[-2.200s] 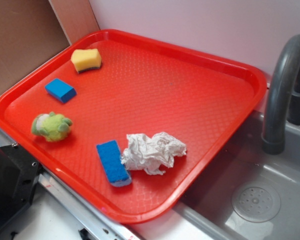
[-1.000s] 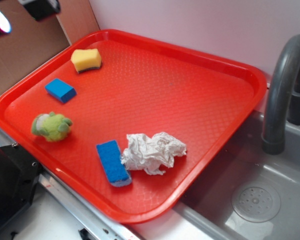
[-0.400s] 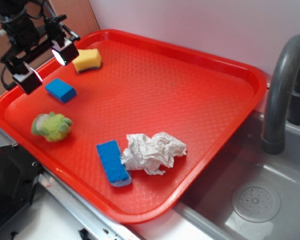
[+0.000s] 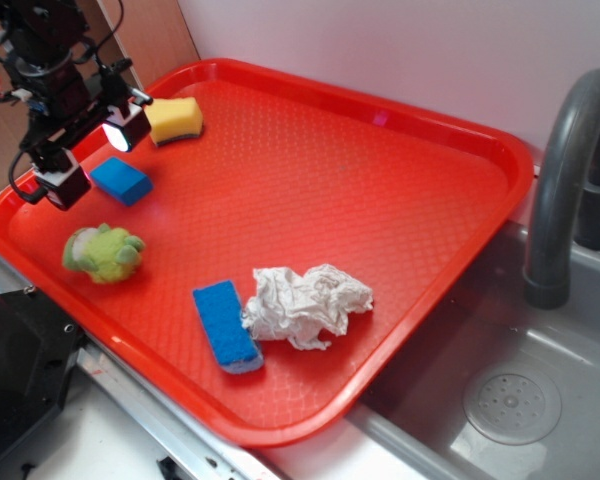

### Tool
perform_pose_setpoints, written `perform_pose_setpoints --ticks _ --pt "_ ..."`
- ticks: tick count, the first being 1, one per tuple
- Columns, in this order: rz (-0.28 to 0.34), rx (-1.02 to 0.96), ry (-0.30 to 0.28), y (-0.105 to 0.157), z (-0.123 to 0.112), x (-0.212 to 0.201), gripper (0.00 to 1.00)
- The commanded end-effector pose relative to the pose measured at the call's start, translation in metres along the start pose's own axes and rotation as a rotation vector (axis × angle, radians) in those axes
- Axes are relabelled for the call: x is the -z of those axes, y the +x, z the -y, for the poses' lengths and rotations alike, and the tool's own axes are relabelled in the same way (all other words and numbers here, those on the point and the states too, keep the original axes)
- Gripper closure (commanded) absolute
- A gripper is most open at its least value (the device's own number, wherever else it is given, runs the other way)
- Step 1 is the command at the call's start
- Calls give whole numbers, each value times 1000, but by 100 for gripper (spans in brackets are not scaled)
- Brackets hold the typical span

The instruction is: Grab the blue block.

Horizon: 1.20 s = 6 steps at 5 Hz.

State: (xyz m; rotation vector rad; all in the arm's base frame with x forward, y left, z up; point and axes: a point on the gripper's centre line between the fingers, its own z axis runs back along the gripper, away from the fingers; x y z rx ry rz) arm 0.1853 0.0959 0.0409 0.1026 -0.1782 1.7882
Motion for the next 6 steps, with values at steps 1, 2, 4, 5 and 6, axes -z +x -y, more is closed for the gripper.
perform_pose_setpoints --ticks 1,2,4,5,6 --pt "14 52 -35 5 -6 21 0" --pt "-6 87 -29 -6 -11 29 0" --pt "12 102 -25 -14 -13 35 100" --pt "33 146 -52 -15 -12 27 100" --pt "74 379 -71 -22 1 -3 100"
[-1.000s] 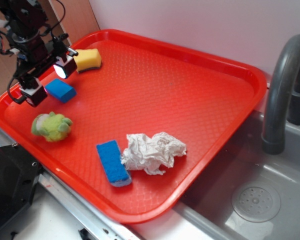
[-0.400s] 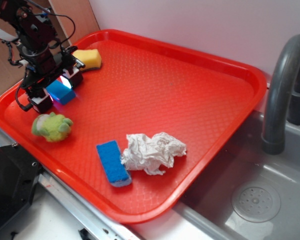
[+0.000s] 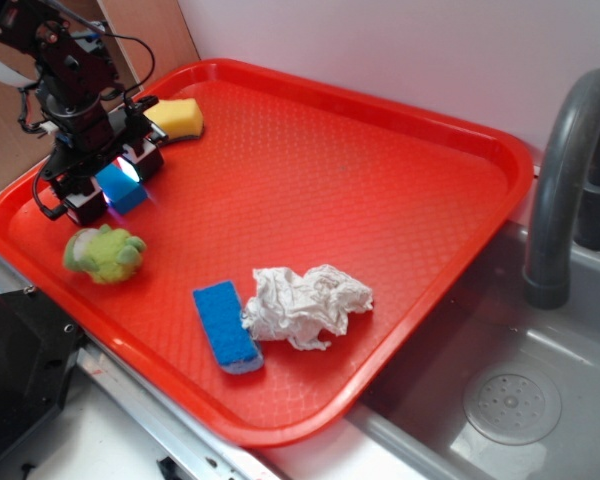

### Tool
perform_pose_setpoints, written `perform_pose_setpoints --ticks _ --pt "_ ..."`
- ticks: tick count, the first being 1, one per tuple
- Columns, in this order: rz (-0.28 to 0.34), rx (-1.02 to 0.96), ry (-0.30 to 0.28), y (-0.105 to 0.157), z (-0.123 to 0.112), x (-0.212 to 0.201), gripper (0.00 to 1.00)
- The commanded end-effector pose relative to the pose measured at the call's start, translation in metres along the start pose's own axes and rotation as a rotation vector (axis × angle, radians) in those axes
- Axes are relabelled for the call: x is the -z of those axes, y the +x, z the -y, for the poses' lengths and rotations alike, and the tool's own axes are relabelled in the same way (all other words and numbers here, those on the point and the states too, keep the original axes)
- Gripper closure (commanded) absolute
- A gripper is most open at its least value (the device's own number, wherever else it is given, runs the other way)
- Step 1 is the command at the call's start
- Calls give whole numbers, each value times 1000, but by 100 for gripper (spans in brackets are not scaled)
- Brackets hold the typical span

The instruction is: Grab the blue block.

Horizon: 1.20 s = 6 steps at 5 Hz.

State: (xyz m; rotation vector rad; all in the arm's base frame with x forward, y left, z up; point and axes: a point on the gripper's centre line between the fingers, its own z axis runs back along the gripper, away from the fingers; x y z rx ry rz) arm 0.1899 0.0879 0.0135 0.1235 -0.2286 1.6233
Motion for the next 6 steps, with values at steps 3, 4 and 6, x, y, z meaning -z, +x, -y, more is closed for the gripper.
perform_pose_setpoints --ticks 3,4,6 --pt "-148 931 -261 -52 24 -172 100" --pt "-149 1054 -348 -54 18 -206 100" --pt "-218 1015 -345 -50 20 -210 100"
